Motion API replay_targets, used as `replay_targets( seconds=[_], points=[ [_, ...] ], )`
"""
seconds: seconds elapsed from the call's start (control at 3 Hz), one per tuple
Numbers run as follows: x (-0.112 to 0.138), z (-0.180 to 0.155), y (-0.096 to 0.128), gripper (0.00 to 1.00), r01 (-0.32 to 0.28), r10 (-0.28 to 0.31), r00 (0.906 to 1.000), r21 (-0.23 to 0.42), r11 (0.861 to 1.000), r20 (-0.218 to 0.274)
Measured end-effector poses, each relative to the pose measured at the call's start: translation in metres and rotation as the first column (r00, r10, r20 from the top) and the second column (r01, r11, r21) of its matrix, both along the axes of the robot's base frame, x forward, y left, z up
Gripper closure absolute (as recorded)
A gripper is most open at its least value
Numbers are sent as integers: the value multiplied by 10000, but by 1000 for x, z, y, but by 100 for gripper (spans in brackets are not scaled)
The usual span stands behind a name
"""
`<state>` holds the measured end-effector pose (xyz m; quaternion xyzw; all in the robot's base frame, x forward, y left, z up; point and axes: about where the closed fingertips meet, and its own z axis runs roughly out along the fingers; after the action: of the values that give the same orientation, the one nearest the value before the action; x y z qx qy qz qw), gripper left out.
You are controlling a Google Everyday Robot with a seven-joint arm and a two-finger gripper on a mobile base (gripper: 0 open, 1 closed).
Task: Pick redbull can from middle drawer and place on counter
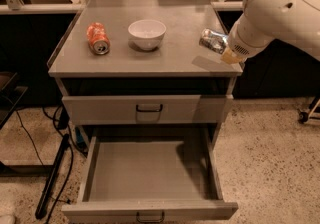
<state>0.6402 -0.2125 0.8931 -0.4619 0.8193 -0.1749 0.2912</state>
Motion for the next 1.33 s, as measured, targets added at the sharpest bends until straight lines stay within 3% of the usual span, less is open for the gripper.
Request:
replay_targets(
  seconds=[0.33,0.67,1.0,1.33],
  points=[
    [19,7,6,100,-162,161,9998,94,9998,122],
    [55,6,28,100,-673,664,9974,349,9971,272],
    [55,5,28,100,-674,664,9974,354,9971,270],
    [71,16,31,100,-859,846,9960,510,9950,286]
  ],
)
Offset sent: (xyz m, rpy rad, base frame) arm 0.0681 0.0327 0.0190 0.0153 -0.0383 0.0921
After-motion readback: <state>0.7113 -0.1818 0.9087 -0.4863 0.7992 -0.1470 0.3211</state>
